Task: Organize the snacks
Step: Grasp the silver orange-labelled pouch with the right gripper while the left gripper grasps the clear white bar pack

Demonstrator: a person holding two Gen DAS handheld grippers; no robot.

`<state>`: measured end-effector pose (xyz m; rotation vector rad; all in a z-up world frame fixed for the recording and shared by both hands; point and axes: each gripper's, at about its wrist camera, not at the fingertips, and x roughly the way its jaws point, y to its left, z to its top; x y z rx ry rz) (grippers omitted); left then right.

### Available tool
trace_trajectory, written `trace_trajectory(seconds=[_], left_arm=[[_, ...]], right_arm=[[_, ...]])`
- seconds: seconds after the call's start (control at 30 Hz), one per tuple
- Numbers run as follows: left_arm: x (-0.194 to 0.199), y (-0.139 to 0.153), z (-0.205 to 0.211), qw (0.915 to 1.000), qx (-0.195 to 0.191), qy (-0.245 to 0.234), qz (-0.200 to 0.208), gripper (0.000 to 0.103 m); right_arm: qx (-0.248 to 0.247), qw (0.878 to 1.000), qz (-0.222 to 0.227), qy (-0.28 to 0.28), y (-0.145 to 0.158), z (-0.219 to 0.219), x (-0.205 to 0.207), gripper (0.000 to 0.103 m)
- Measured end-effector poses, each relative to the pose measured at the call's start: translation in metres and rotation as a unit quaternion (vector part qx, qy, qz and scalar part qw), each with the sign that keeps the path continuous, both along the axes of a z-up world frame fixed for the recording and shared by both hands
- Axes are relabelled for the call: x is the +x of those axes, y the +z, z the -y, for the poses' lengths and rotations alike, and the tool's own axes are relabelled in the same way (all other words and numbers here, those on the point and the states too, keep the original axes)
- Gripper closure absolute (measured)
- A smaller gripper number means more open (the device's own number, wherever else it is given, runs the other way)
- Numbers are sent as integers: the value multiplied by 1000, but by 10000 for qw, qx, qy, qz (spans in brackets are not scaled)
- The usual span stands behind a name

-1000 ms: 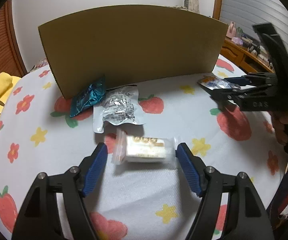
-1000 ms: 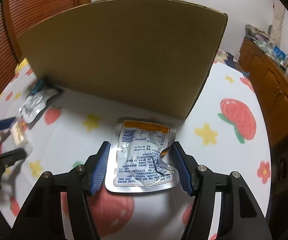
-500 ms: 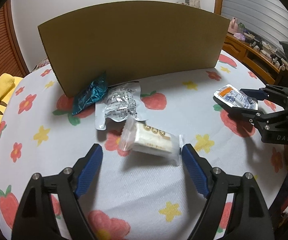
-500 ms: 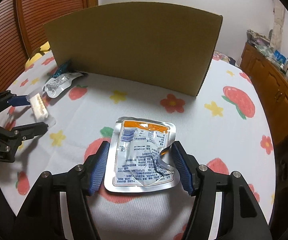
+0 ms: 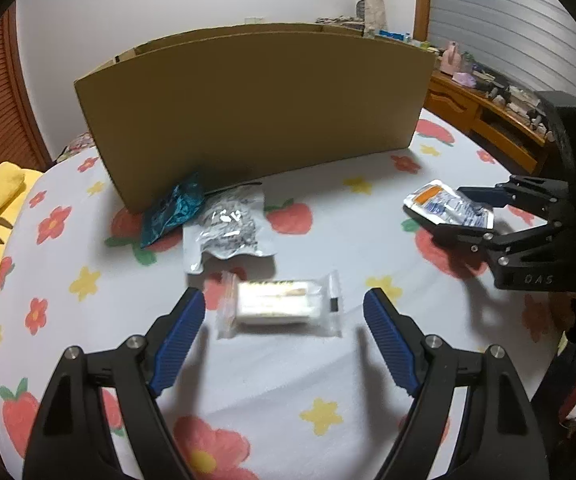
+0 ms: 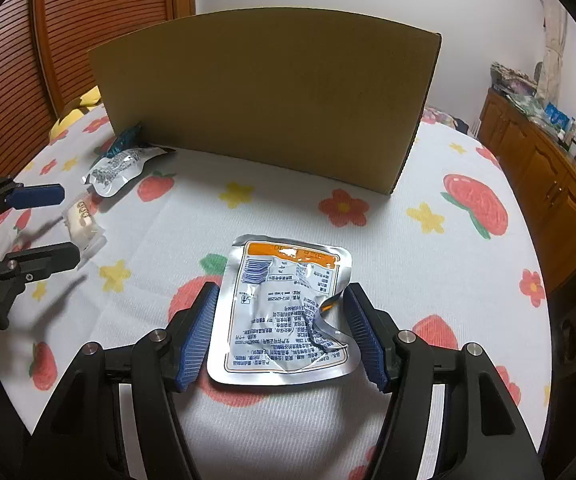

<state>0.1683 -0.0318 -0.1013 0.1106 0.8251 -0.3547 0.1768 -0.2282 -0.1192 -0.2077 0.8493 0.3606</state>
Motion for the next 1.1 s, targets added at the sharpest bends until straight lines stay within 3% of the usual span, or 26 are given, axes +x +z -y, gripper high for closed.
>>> trace_trajectory(seconds=[0.2, 0.33, 0.63, 0.8, 1.1], left_arm=[[8, -3, 1, 9997, 211, -6, -90, 24], [12, -8, -2, 9996, 118, 15, -237, 30], [0, -6, -2, 9999, 94, -66, -45, 55], [-7, -5, 3, 9996, 237, -85, 83, 58], [-19, 15, 1, 9995, -35, -66, 321, 58]], right_arm=[[-1, 10000, -1, -1, 0, 0, 0, 37], [-1, 10000, 1, -1, 0, 0, 0, 37], [4, 10000, 2, 1, 0, 0, 0, 37], [0, 10000, 3, 1, -1, 0, 0, 37], [-16, 10000, 29, 11, -1, 0, -1, 39]])
